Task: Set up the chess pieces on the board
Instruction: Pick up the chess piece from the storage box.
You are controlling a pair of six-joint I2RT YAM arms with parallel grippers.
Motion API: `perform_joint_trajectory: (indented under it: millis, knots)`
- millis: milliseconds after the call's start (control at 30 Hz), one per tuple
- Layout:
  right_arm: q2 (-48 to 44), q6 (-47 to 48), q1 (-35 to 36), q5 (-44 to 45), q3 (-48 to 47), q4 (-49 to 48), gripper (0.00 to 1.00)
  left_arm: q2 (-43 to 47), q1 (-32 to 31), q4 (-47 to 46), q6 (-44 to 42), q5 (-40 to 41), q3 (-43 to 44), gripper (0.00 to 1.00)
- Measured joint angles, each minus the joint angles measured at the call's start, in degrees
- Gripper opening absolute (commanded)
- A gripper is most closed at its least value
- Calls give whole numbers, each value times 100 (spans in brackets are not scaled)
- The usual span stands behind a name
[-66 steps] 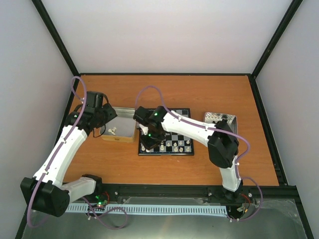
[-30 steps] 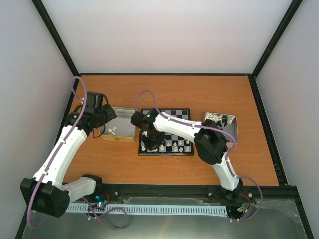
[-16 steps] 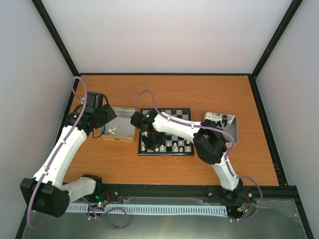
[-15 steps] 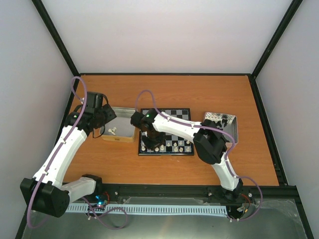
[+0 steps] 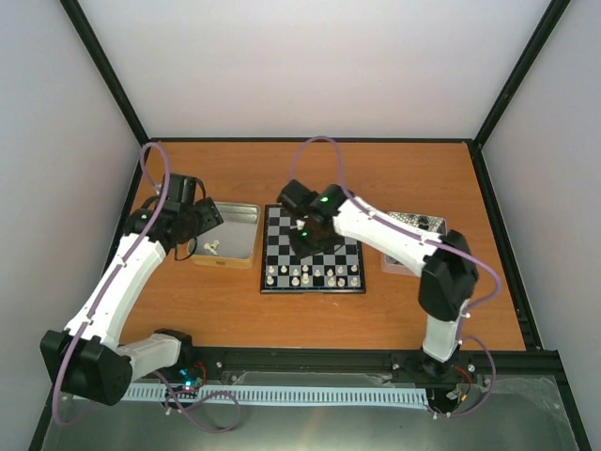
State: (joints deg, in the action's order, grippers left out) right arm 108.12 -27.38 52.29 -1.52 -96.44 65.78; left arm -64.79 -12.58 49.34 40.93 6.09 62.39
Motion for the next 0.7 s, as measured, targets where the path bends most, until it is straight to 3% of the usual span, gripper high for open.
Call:
perform_joint_trajectory:
  millis: [133,333,500,700]
  knots:
    - [-730,-227,-435,186,892,-476,39,-428,0,2,-365,-428,-197,71]
    - [-890,-286,-483,660,1759,-979,38,-1648,0,153,-820,-739,-385,67]
    - [-955,-164,-494,1040,2028,-1213,35,-2218,0,232,-925,-603,-142,57]
    - [-1043,92,-551,1314,2041,-1475,35,-2839,46,133,-761,-387,111,58]
